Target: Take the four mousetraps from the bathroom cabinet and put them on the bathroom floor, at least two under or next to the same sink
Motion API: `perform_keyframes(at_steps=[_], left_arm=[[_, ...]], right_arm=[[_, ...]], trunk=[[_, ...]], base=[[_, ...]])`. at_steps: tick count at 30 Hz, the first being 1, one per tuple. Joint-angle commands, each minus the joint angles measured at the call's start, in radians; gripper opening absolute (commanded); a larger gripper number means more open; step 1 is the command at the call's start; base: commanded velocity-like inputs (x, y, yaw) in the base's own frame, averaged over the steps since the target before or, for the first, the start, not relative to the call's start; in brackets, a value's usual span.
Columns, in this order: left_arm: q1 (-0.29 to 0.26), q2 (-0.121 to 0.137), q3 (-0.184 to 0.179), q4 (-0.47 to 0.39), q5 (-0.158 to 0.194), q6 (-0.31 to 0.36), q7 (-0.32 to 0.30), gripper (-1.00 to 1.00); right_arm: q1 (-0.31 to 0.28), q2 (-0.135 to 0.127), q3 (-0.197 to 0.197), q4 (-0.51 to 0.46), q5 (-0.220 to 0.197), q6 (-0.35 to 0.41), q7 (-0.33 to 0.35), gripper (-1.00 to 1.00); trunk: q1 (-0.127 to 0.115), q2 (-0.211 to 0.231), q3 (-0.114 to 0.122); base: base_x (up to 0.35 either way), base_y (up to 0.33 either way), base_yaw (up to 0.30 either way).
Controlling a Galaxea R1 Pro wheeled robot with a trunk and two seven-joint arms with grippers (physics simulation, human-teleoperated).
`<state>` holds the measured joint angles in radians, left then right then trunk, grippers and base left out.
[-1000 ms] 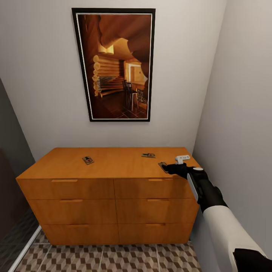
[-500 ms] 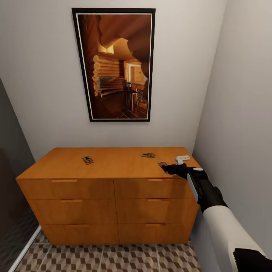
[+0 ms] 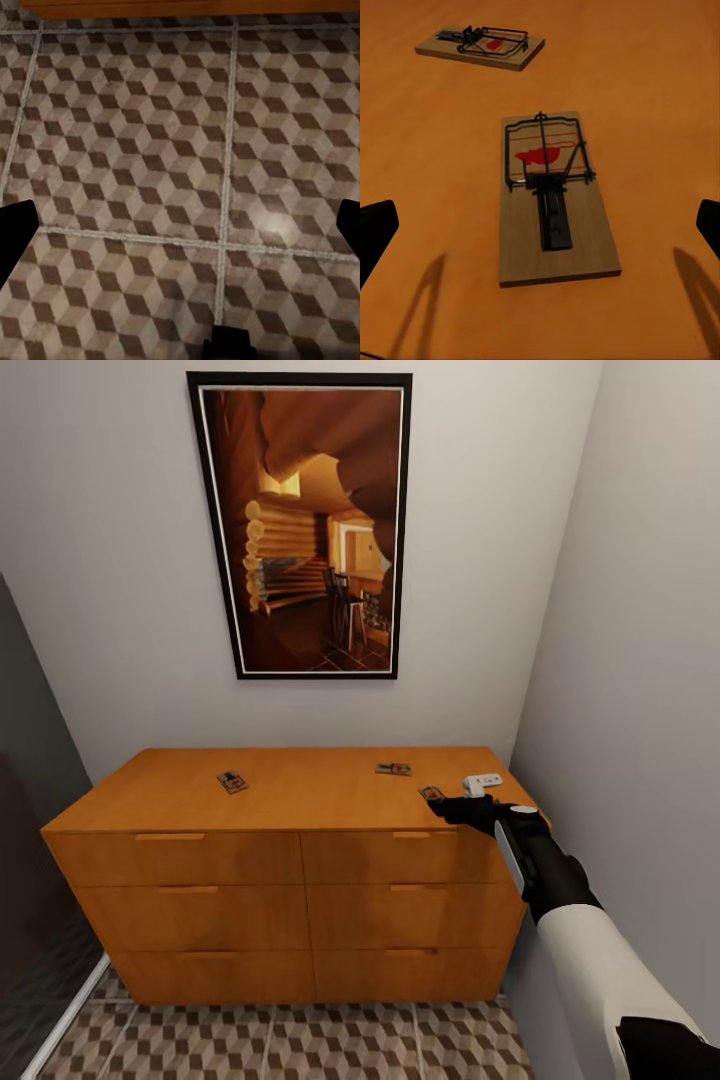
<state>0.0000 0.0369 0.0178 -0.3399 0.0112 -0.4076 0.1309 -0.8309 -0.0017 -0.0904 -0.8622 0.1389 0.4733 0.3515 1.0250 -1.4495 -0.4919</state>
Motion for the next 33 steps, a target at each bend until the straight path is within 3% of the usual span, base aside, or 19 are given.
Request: perform_keyframes(at_steps=[1, 33], left_arm=[[0.000, 0.000, 0.001, -0.001, 0.001, -0.002, 0.001, 1.00], [0.000, 0.000, 0.001, -0.001, 0.001, -0.003, 0.001, 1.00]], right_arm=[[-0.001, 0.000, -0.003, -0.001, 0.010, 0.004, 0.009, 1.00], [0.000, 0.001, -0.002, 0.000, 0.011, 0.002, 0.009, 1.00]], trunk=[[0.000, -0.001, -0.002], [0.000, -0.001, -0.010]], base=[[0.000, 0.000, 0.000], [0.014, 0.000, 0.000]])
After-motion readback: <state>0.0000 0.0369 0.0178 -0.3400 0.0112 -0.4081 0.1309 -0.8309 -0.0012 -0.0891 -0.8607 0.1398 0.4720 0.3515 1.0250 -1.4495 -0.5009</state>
